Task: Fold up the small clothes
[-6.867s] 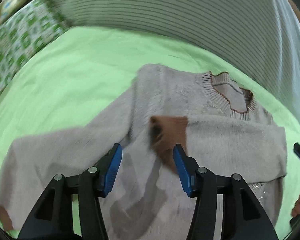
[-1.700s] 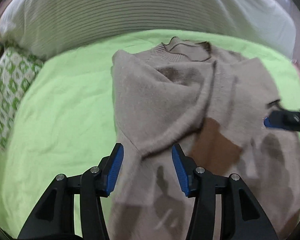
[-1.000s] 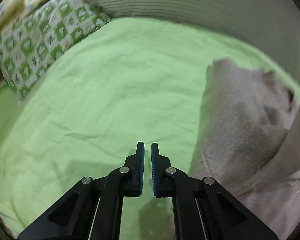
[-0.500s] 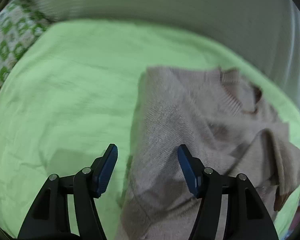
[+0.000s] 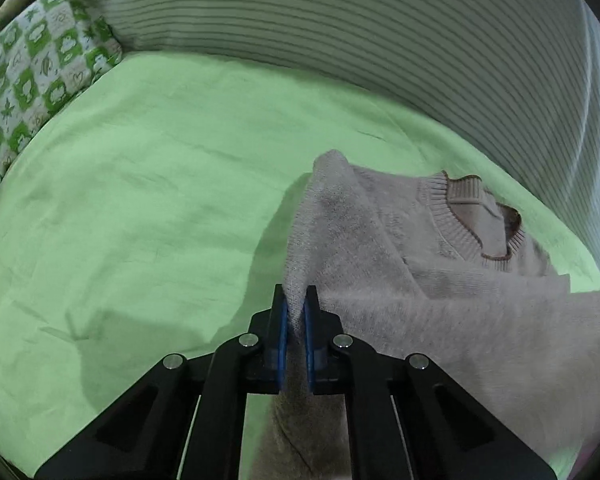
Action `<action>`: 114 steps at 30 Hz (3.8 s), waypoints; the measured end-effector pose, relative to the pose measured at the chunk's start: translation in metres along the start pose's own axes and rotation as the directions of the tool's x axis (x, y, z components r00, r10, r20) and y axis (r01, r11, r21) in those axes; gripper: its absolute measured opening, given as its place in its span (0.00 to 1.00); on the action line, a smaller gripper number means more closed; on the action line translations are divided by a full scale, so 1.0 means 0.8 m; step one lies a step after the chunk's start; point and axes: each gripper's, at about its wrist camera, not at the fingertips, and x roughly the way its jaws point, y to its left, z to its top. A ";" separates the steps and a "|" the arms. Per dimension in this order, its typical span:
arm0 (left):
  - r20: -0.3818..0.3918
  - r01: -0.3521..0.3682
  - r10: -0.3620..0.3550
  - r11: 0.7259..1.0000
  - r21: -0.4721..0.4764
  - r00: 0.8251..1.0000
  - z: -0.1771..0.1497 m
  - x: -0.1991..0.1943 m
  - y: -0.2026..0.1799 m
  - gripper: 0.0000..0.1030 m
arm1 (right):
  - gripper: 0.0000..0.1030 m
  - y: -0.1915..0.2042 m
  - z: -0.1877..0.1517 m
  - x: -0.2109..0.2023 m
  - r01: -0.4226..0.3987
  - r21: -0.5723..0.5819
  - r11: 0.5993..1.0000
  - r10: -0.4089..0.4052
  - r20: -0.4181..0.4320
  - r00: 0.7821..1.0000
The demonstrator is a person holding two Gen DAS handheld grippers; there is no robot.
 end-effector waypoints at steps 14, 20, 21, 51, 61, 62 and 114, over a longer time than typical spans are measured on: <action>0.034 -0.016 0.016 1.000 0.008 0.999 0.006 -0.018 0.018 0.38 | 0.73 -0.078 -0.110 0.149 0.180 0.434 0.883 -0.082 -0.236 0.968; 0.023 -0.023 0.022 0.998 0.056 0.999 0.036 -0.010 0.000 0.58 | 0.77 -0.112 -0.162 0.081 -0.059 0.758 0.650 0.002 0.076 0.997; 0.008 -0.029 0.029 0.998 0.063 1.000 0.040 -0.001 -0.006 0.59 | 0.77 -0.110 -0.176 0.079 -0.093 0.794 0.601 0.010 0.109 0.994; 0.037 0.028 -0.028 1.000 -0.012 0.999 0.034 0.033 0.005 0.06 | 0.05 -0.085 -0.121 0.057 -0.253 0.565 0.786 0.172 0.194 0.966; 0.027 0.023 -0.021 0.997 -0.079 0.999 0.031 0.050 0.025 0.06 | 0.05 -0.116 -0.172 0.138 -0.096 0.746 0.659 0.191 -0.042 0.981; 0.026 0.006 -0.004 0.998 -0.057 1.000 0.030 0.052 0.021 0.06 | 0.05 -0.112 -0.175 0.145 -0.081 0.751 0.655 0.184 -0.055 0.981; 0.024 -0.028 0.039 0.929 -0.368 0.999 -0.170 -0.046 0.145 0.00 | 0.04 0.041 0.263 0.355 -0.405 0.466 0.786 0.302 0.282 0.911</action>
